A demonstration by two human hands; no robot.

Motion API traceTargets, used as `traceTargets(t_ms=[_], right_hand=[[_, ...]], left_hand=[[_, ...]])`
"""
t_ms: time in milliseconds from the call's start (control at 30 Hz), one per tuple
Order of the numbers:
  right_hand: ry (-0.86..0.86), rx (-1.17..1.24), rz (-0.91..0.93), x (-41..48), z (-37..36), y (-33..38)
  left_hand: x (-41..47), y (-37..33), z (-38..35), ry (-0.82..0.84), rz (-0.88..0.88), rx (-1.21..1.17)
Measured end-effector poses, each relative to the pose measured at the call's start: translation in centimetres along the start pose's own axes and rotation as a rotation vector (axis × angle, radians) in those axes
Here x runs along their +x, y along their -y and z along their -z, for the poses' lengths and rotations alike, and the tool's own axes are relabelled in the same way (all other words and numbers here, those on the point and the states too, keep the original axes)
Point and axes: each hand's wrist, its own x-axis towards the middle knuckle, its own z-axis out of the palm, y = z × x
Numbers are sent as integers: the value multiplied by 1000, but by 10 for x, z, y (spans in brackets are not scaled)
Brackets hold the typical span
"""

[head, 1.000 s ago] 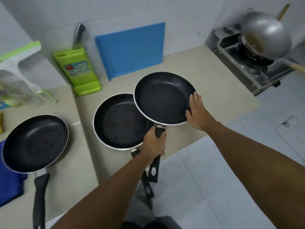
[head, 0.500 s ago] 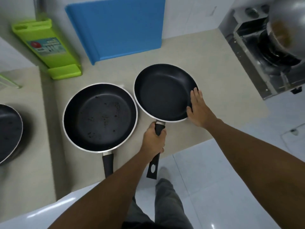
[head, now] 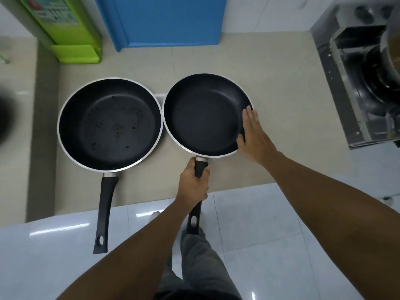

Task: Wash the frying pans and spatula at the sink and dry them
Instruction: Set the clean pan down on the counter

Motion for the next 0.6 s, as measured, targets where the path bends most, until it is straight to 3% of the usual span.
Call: traceTargets(t_ms=[367, 600], right_hand=[[-3, -45, 46, 0, -4, -21], [40, -70, 53, 14, 3, -37]], left_hand=[[-2, 9, -12, 131, 15, 72], [2, -1, -29, 161, 36, 287]])
